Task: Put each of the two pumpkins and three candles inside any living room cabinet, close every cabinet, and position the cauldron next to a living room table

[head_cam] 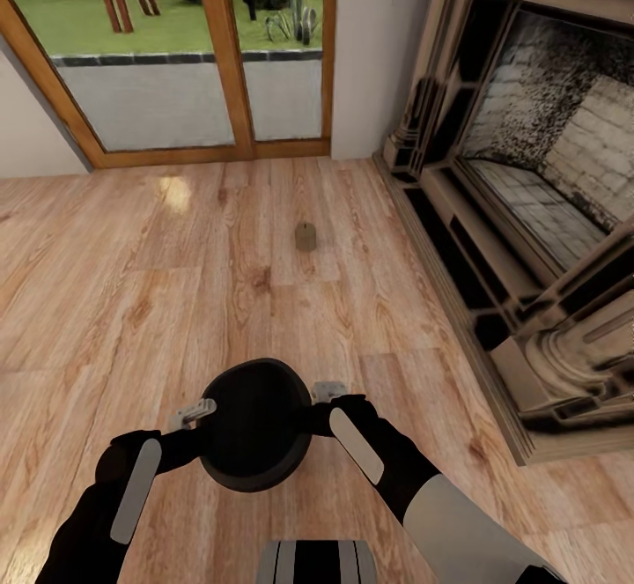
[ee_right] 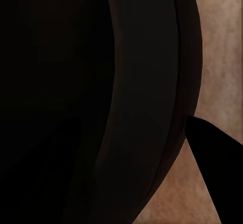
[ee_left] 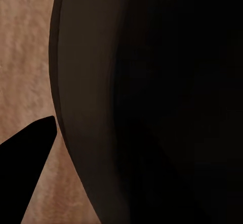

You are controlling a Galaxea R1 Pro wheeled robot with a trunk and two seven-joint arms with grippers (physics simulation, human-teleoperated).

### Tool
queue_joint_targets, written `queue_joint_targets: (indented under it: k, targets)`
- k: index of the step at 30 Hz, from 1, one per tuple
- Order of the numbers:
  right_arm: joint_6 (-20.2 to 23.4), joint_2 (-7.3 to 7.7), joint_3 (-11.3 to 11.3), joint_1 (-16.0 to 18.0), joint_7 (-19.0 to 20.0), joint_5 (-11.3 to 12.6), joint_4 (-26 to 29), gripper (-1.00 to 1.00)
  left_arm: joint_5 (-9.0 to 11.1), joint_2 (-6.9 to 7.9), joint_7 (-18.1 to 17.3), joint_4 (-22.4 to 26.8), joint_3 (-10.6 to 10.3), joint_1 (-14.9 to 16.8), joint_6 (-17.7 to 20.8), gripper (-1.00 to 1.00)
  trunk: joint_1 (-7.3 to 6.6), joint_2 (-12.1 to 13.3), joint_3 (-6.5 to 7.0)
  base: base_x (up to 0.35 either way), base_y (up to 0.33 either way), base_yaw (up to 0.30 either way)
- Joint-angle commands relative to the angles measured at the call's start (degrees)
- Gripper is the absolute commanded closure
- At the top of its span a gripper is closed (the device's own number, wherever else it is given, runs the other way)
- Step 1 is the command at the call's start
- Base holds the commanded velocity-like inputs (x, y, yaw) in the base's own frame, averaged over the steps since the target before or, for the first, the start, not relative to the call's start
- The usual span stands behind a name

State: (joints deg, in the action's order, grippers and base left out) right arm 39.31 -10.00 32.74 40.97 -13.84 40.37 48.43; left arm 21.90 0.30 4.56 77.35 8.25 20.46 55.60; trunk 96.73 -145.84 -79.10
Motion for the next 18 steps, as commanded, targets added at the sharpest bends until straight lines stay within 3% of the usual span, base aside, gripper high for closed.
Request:
queue_joint_targets:
  k: [1,18]
  targets:
    - [0.2,0.00,0.0,0.1,-0.5,0.7,0.0,1.00,-2.0,0.06,0.7,0.2,0.4,0.0,0.4,1.00,-0.04,0.0,0.19,0.000,0.000,0.000]
    - [0.2,0.00,-0.2,0.0,-0.4,0.7,0.3,1.00,-1.5,0.12,0.7,1.0,0.4,0.0,0.5,1.00,-0.47,0.2,3.95,0.000,0.000,0.000]
